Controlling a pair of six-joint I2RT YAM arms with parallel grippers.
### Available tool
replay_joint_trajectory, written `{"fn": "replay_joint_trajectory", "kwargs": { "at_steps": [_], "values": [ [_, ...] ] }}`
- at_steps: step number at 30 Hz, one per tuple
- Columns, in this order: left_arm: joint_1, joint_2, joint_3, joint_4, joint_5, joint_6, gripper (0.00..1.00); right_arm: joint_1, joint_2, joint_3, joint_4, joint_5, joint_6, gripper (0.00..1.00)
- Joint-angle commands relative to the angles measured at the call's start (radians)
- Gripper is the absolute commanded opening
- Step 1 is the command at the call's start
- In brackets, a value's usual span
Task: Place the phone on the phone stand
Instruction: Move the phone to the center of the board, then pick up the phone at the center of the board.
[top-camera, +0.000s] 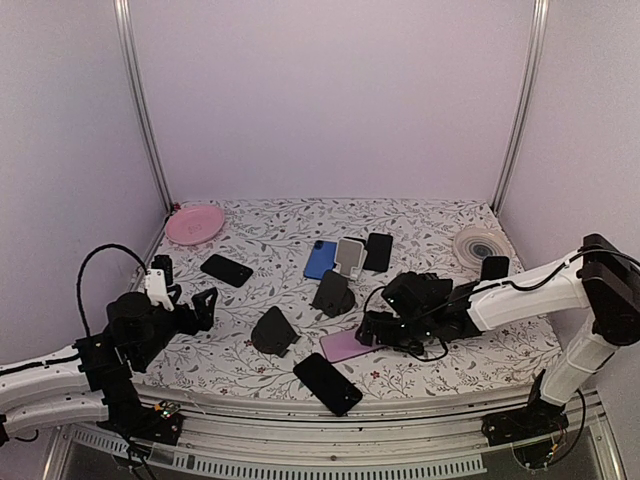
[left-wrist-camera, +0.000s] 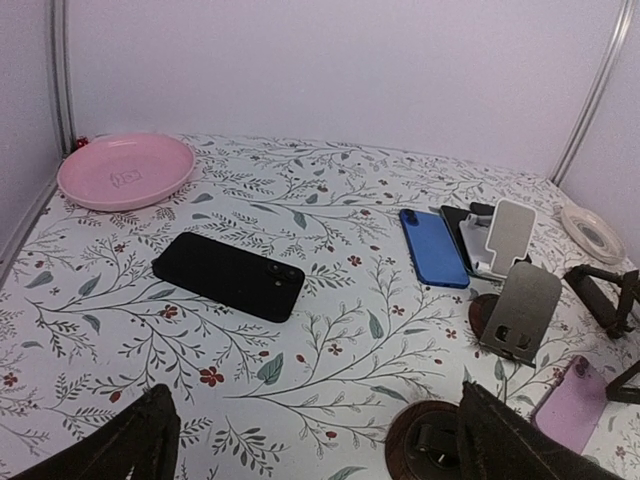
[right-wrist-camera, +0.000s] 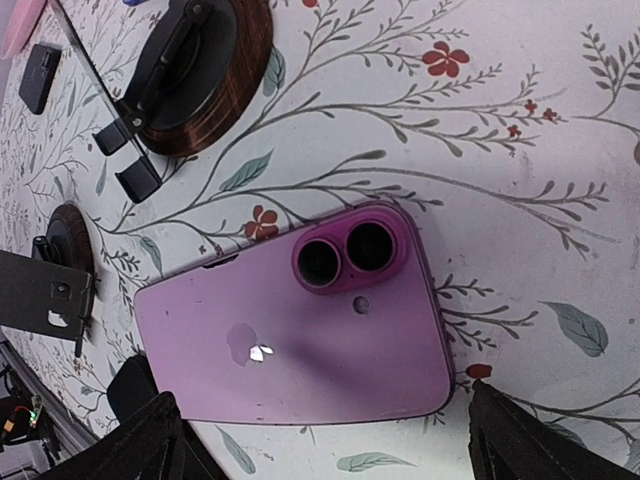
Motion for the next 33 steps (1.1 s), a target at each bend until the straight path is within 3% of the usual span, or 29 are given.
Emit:
{"fn": "replay_joint_trajectory", "kwargs": {
  "at_steps": [1,6,10,15,33],
  "values": [
    [0.016,-0.006,0.005,0.006,0.012,-0.001,0.97,0.038,-0.079,-0.035,-0.094,0.064,-0.085,0.99],
    [0.016,0.004,0.01,0.004,0.01,-0.003,0.97,0.166,-0.115,-0.012,-0.132,0.108,-0.158,0.99],
    [0.017,0.012,0.014,-0.001,0.012,-0.005,0.97,0.312,-0.021,0.083,-0.209,0.175,-0.197,0.99],
    [0.016,0.039,0.033,-0.017,0.024,-0.019,0.97,0.401,0.127,0.225,-0.275,0.214,-0.252,1.0],
    [0.018,0.081,0.068,-0.044,0.111,-0.1,0.97,0.396,0.369,0.441,-0.32,0.229,-0.47,1.0]
  ]
}}
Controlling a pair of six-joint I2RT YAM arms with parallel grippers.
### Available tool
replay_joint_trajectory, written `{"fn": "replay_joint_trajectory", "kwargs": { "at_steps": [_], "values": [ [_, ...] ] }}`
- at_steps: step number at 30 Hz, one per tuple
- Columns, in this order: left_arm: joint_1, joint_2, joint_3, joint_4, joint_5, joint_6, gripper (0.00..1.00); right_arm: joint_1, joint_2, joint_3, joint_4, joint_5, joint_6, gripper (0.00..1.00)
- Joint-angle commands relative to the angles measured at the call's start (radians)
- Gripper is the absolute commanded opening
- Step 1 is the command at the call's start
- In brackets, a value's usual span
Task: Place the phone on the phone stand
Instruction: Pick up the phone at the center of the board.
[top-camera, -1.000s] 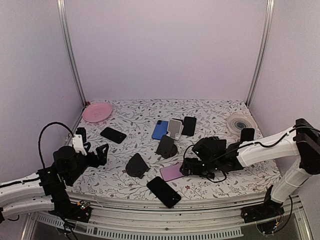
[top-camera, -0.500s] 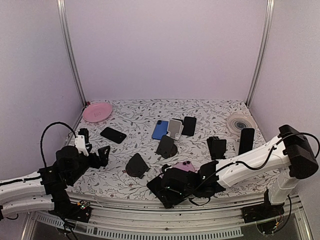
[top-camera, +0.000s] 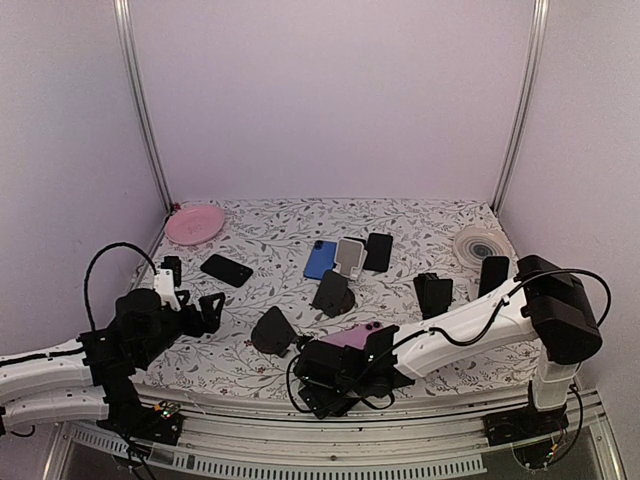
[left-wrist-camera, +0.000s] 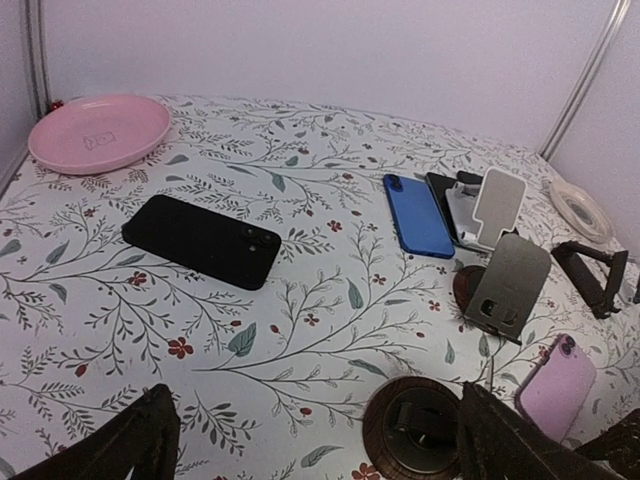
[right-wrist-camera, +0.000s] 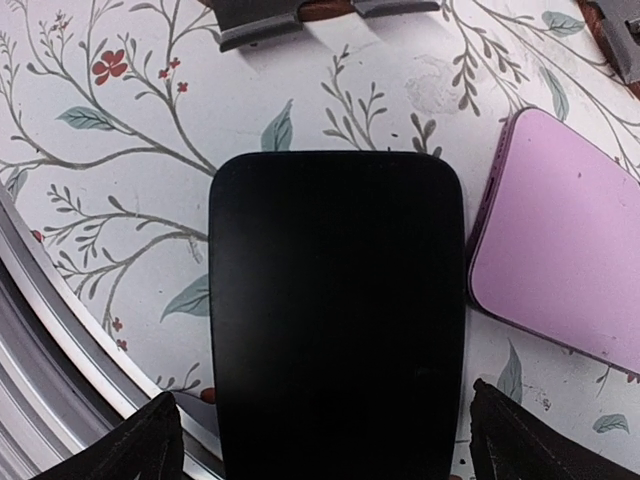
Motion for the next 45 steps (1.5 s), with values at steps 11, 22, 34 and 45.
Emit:
{"fn": "replay_joint_trajectory", "kwargs": {
  "at_steps": [11,22,34,45],
  "values": [
    [0.015,0.075,0.095,-0.02,0.217,-0.119,0.97,-0.029,0.069,0.032,-0.073,0.02,-0.063,0.91],
    [0.008,0.204,0.101,0.048,0.392,-0.205,0.93,-0.088,0.063,-0.026,-0.021,-0.004,-0.072,0.89],
    [-0.022,0.294,0.079,0.109,0.553,-0.322,0.92,-0.102,0.079,-0.029,-0.019,0.023,-0.061,0.78],
    [-0.05,0.406,0.065,0.26,0.553,-0.469,0.91,-0.133,-0.023,-0.116,0.096,0.028,-0.02,0.72]
  ]
}}
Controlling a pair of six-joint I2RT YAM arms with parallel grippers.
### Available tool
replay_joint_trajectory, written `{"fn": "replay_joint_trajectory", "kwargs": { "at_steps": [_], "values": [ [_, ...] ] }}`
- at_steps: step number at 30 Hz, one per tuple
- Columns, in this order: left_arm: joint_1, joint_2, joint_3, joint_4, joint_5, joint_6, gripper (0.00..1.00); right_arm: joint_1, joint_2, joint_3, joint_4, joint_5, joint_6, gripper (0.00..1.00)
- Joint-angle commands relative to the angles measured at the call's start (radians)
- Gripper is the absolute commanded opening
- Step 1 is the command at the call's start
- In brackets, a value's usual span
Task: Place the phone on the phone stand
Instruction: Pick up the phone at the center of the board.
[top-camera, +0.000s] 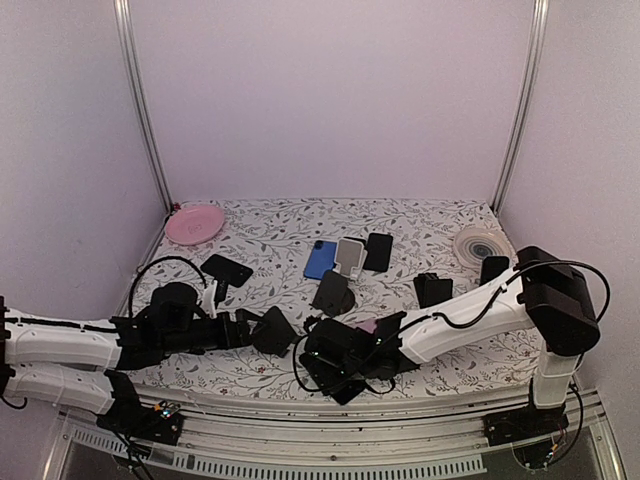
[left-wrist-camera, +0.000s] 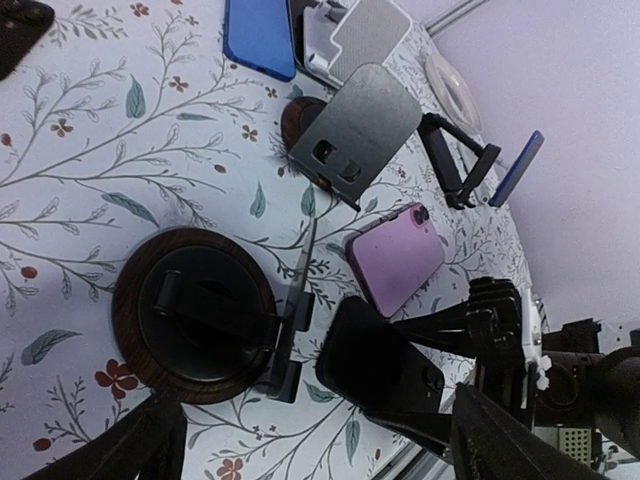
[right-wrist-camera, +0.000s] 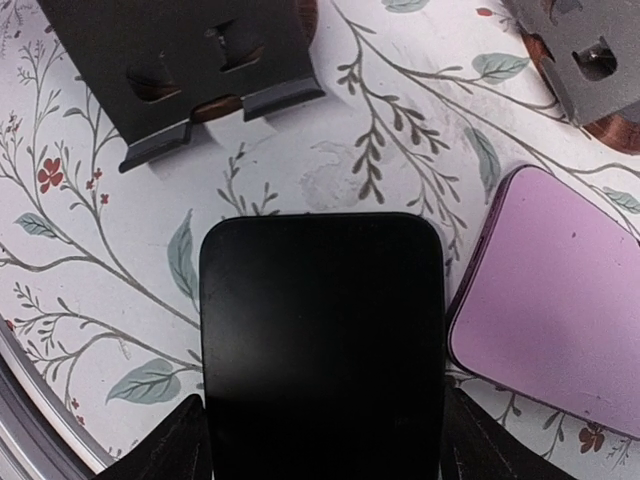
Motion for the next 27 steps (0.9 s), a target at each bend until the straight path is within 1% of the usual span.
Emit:
{"fn": "replay_joint_trajectory", "kwargs": {
  "at_steps": [1,5,10,17,21,27],
  "values": [
    [-0.027,0.03,-0.016,0.133,-0.004,-0.103,0.91,-0.042,-0.039,-0.096,-0.001,0.019,0.033,0.72],
    [-0.067,0.113,-0.004,0.209,-0.019,-0.152,0.89,-0.052,-0.094,-0.14,0.05,0.027,0.052,0.72],
    [-0.124,0.239,0.056,0.265,-0.04,-0.201,0.88,-0.064,-0.145,-0.177,0.107,0.025,0.063,0.72],
    [-0.155,0.382,0.122,0.344,-0.021,-0.256,0.86,-0.083,-0.193,-0.209,0.186,-0.021,0.067,0.72],
    [-0.167,0.454,0.173,0.353,-0.005,-0.264,0.84,-0.094,-0.207,-0.219,0.212,-0.04,0.071,0.72],
    [-0.181,0.514,0.224,0.339,0.016,-0.271,0.8,-0.116,-0.242,-0.267,0.26,-0.076,0.087,0.72]
  ]
}}
